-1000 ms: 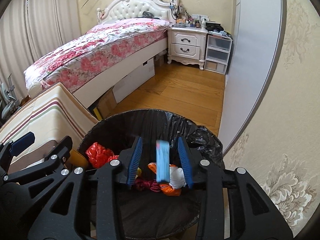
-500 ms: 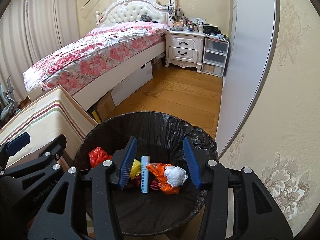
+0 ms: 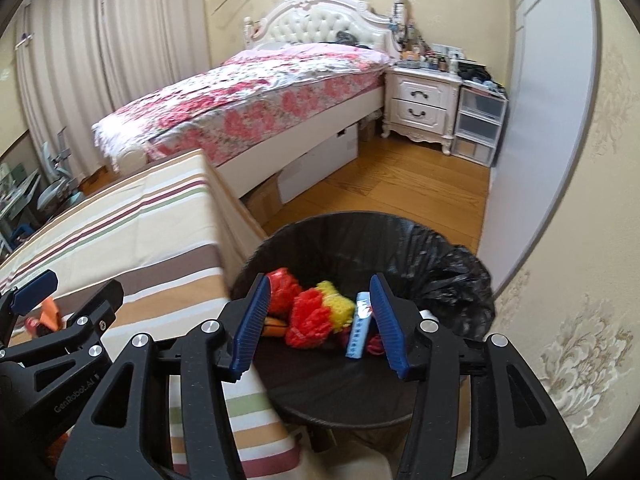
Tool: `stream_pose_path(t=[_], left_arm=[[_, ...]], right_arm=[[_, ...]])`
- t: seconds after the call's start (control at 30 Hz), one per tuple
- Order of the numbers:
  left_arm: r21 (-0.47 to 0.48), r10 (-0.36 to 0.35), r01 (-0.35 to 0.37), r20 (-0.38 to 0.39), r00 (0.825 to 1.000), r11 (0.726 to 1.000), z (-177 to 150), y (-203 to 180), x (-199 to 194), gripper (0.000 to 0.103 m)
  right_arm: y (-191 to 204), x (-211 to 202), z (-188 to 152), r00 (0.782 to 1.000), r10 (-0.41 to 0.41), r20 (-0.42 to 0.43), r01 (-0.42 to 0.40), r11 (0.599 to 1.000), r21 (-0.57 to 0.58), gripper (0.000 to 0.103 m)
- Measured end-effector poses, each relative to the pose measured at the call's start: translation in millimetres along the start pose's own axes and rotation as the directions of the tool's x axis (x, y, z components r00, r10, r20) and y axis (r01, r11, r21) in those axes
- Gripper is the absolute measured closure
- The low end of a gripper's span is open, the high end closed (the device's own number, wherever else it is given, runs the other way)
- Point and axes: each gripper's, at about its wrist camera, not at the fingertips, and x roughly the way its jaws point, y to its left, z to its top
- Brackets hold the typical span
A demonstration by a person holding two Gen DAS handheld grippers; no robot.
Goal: Collect trash
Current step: 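Move both open tools back over the table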
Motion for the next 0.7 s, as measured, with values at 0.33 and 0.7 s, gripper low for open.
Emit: stream_pose_path(t=[0.33, 0.7], left_arm=[[-0.101, 0.144, -0.148, -0.052, 0.988, 0.984, -43, 81, -24, 0.019], [-0.151, 0.244, -0.265, -0.142, 0.959, 0.952, -86, 139, -32, 0.019]], right_arm=[[67, -8, -21, 0.990, 0.133, -0.056, -0.138, 0.984, -0.116, 0.052], [128, -16, -41, 0.973, 0.205, -0.104, -0.223, 0.950, -0.220, 0.051]])
